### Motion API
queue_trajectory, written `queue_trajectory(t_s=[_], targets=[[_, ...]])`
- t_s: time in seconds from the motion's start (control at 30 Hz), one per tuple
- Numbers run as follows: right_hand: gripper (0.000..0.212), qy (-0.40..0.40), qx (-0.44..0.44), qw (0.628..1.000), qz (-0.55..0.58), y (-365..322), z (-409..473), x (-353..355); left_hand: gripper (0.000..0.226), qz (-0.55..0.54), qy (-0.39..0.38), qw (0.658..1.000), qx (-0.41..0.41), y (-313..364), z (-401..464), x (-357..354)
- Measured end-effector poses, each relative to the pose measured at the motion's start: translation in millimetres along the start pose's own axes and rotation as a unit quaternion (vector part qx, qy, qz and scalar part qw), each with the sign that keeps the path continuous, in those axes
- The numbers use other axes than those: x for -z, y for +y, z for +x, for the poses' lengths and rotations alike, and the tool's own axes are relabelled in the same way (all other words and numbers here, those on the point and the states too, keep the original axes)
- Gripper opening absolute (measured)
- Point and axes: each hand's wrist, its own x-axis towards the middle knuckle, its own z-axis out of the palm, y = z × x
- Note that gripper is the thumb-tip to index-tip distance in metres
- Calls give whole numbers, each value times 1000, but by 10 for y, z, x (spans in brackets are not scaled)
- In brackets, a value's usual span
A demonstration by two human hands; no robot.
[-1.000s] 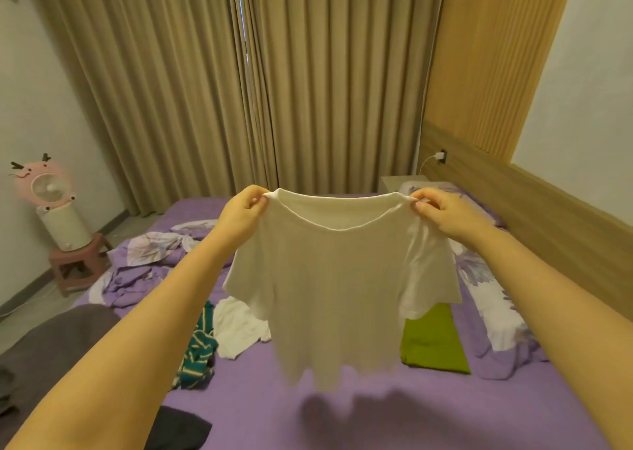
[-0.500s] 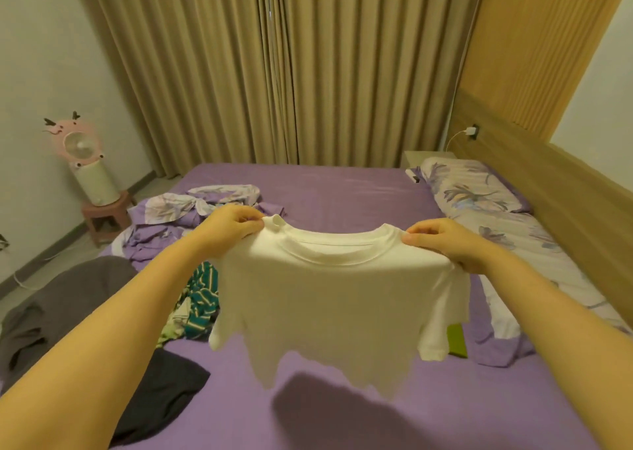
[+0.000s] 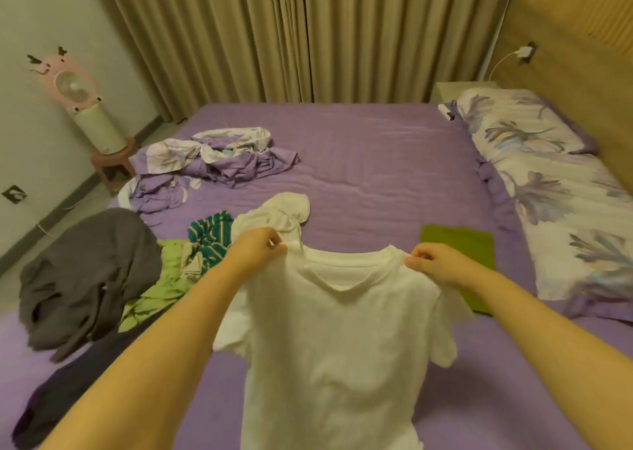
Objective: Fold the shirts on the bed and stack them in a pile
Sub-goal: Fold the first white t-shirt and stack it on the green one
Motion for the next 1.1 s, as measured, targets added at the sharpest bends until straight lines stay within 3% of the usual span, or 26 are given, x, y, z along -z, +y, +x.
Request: queue_trajectory(t_s=[0.2,0.37,0.5,0.6,0.73,0.9,0.97,1.1], targets=[[17,9,-73,996,-42,708,537,-970,26,-7,-71,997,41,-743,392,-1204],[16,7,-134,990,-36,1014,916,-1432,20,-38,-57,996,50,-1116,759,-1735],[17,53,-127,989,-58,1173,1245,-1690,19,-41,-7,999,12,-1269,1127,-1992],[28,130,-133,980,-75,1237,1459,-1793,19,-85,-5,996,-10,-1362,1403,-2120],[30,161,-129,967,-151,1256,1728,-1762,24,6,16,998,-54,-1488,1764,-2193],[34,188,-113,933,-286,1247,2063,-1479,30,113,39,992,-42,-1461,2217,-2141],[31,192,-105,936,-275,1254,2258,-1394,31,141,51,989,-20,-1435,2376,-2158],[22,142,-85,981,-103,1428,2633,-1477,26,154,71,986,-13,-1372,2446,-2457]])
